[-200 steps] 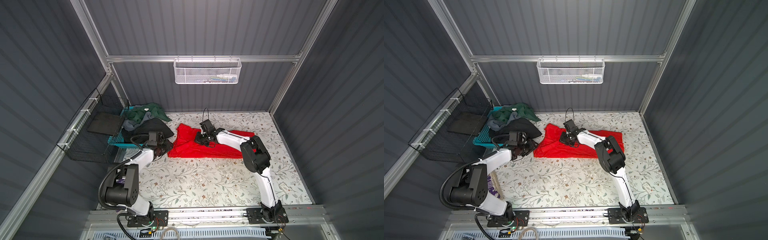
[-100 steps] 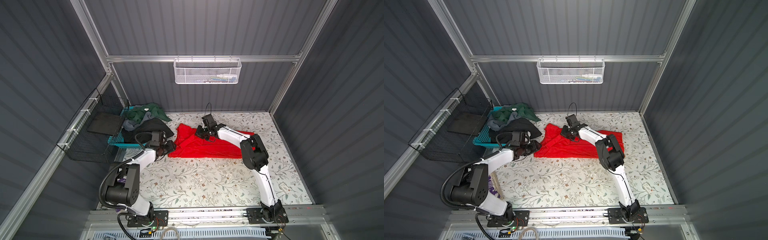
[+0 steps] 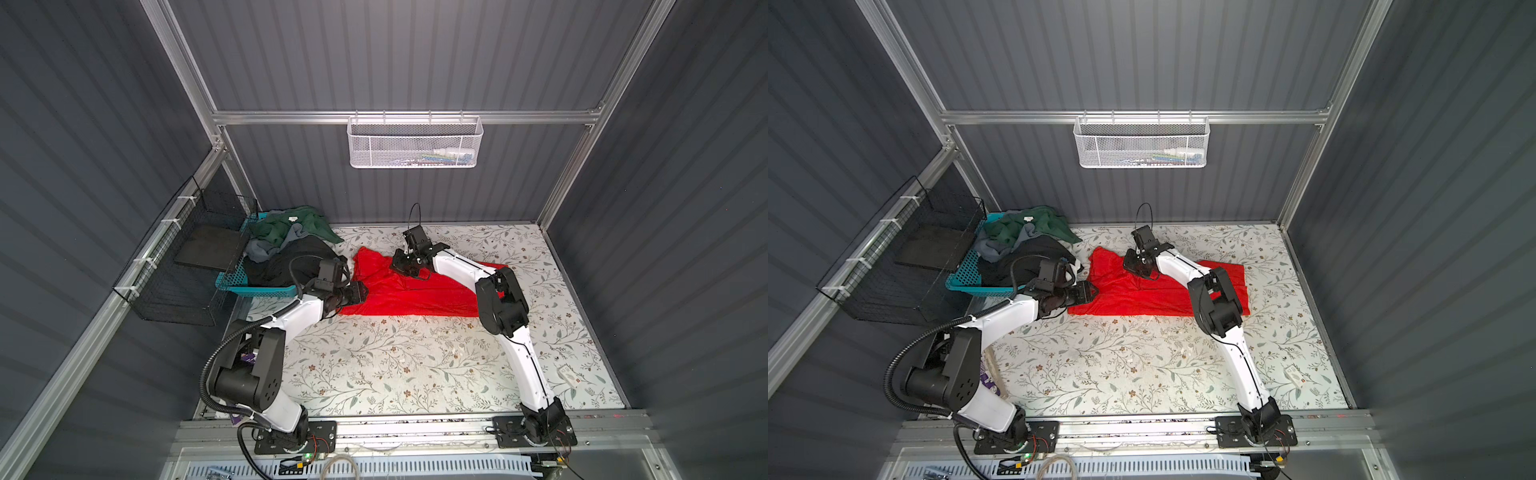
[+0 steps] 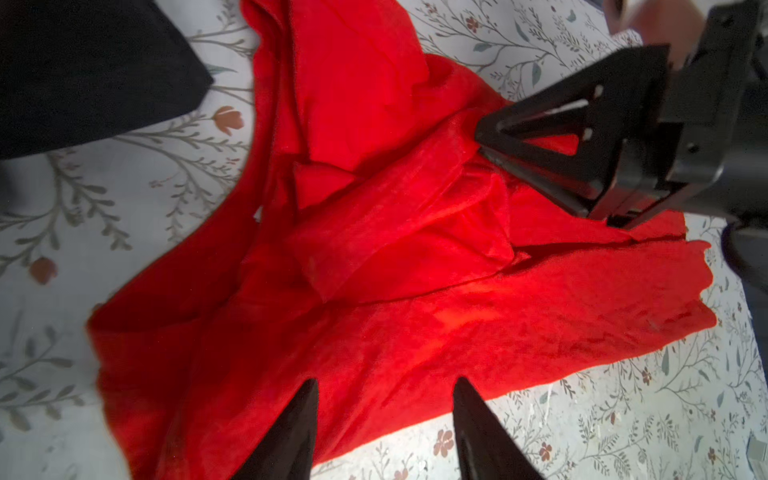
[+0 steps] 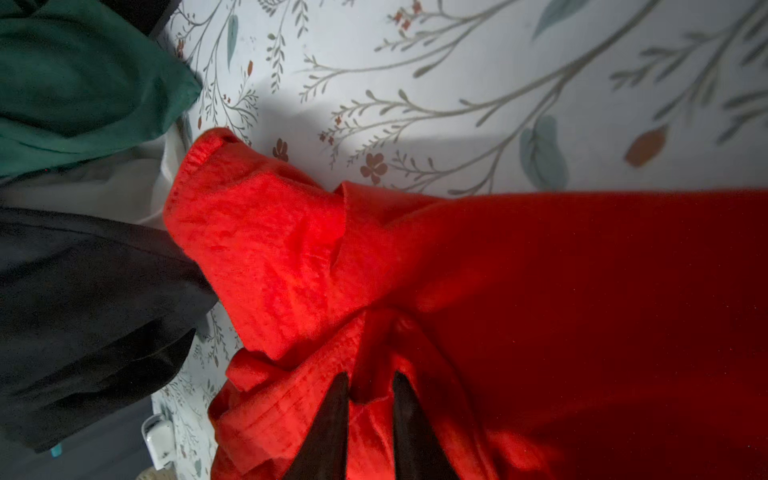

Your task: Fold and stack the t-shirts

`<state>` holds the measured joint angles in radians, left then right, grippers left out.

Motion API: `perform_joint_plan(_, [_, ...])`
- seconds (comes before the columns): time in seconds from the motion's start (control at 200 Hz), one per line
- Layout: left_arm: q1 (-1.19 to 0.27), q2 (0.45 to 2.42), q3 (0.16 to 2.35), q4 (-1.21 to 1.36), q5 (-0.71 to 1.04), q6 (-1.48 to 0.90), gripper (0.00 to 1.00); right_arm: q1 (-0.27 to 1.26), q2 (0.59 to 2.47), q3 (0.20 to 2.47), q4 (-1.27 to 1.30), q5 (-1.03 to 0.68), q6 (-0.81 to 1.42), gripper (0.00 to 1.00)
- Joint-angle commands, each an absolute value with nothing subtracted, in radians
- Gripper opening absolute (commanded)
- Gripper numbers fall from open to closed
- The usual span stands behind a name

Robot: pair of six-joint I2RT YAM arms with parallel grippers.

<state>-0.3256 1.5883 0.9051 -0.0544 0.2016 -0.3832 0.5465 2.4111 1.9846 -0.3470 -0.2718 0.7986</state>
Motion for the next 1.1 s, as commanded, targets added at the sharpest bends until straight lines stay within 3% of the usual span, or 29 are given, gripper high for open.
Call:
perform_joint_plan(0.0, [-0.340, 1.618, 0.937, -0.039, 0.201, -0.324, 0.53, 0.520, 2.362, 1.995, -0.383, -0.250, 0.748, 0.26])
perform_joint_plan(0.045, [-0.343, 1.631, 0.939, -0.032, 0.206, -0.318, 0.53, 0.507, 2.339, 1.979, -0.383, -0.242, 0.741, 0.34])
perform_joint_plan(0.14, [-0.351, 1.662, 0.957, -0.028, 0.210, -0.303, 0.52, 0.481, 2.269, 1.933, -0.383, -0.212, 0.716, 0.36])
perform_joint_plan(0.22, [-0.353, 1.696, 0.980, -0.031, 0.204, -0.298, 0.52, 0.460, 2.188, 1.867, -0.383, -0.178, 0.698, 0.46])
perform_joint_plan(0.66, [-0.355, 1.929, 1.187, -0.093, 0.148, -0.267, 0.51, 0.379, 1.653, 1.239, -0.334, -0.010, 0.672, 0.48])
perform_joint_plan(1.096, [-0.354, 1.989, 1.261, -0.035, 0.040, -0.297, 0.50, 0.340, 1.567, 1.022, -0.368, 0.034, 0.677, 0.45])
